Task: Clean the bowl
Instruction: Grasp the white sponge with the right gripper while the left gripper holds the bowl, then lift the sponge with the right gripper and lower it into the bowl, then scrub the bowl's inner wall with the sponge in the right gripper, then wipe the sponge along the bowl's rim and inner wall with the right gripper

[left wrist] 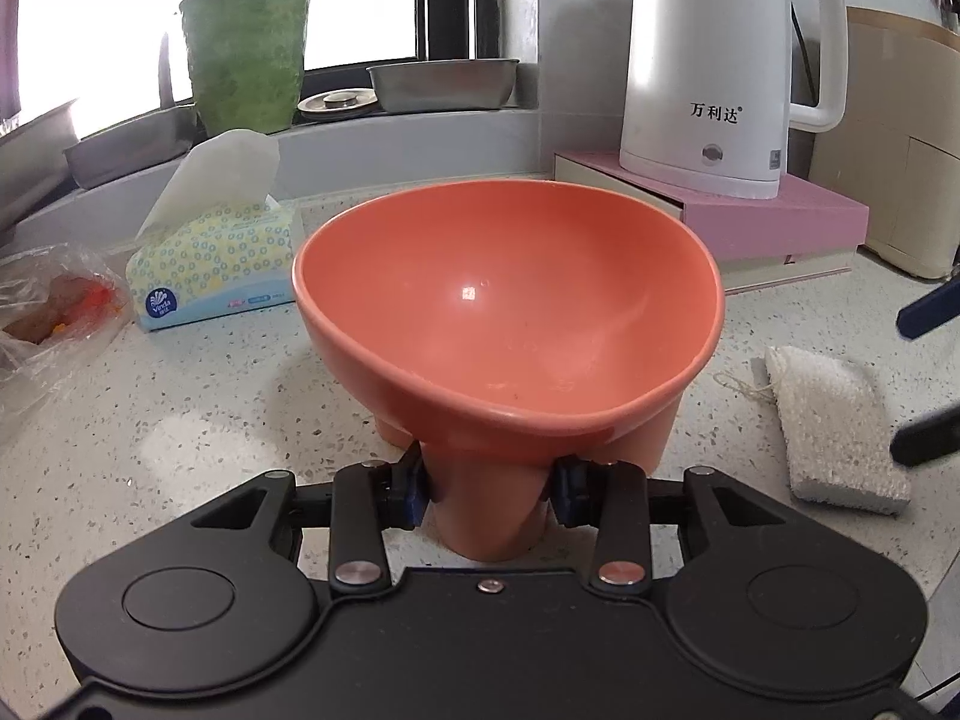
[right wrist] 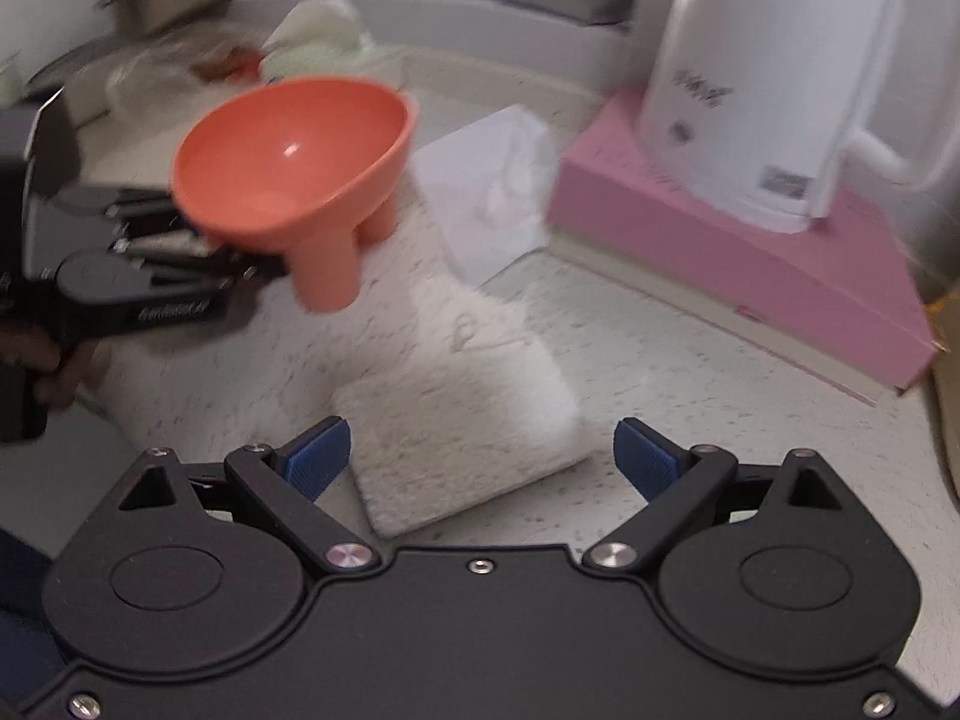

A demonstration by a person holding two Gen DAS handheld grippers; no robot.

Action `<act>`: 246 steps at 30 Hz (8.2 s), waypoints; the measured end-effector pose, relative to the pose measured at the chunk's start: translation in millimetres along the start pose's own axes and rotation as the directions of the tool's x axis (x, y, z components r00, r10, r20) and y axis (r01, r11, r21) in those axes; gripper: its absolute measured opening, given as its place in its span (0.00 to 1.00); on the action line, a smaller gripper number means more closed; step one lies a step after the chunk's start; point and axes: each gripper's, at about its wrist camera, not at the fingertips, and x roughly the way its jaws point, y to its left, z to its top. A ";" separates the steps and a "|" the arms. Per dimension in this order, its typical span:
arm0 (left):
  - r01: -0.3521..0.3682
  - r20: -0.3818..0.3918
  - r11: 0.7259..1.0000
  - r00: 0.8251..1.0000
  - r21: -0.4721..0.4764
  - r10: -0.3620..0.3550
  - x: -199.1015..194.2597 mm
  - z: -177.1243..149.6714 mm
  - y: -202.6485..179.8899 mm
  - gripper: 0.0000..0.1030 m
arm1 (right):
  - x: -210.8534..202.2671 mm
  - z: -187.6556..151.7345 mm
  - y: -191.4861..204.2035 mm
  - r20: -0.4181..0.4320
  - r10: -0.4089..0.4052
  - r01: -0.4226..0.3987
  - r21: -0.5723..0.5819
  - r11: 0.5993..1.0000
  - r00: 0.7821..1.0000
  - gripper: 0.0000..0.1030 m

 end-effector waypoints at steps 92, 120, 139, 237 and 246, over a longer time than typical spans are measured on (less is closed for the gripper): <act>-0.033 0.005 0.999 0.999 -0.029 0.033 -2.9 -4.7 0.7 0.37 | -4.4 137.0 23.5 0.175 0.348 -0.305 -0.232 0.924 0.921 0.47; -0.044 0.003 0.998 0.999 -0.034 0.044 -2.6 -4.7 -5.1 0.37 | 14.7 123.1 75.4 0.226 0.224 -0.169 -0.242 0.956 0.948 0.11; -0.049 -0.005 0.998 0.999 -0.047 0.049 -2.5 -3.6 -5.0 0.37 | 13.9 148.8 45.0 0.159 0.076 -0.049 -0.163 0.985 0.984 0.11; -0.100 -0.016 0.992 0.995 -0.079 0.099 10.1 6.8 -10.9 0.37 | 32.0 146.9 26.9 0.051 0.125 -0.132 0.155 0.979 0.991 0.21; -0.098 -0.015 0.992 0.995 -0.083 0.097 10.5 6.4 -10.7 0.37 | 19.0 149.1 63.4 0.046 0.162 -0.160 -0.030 0.987 0.986 0.10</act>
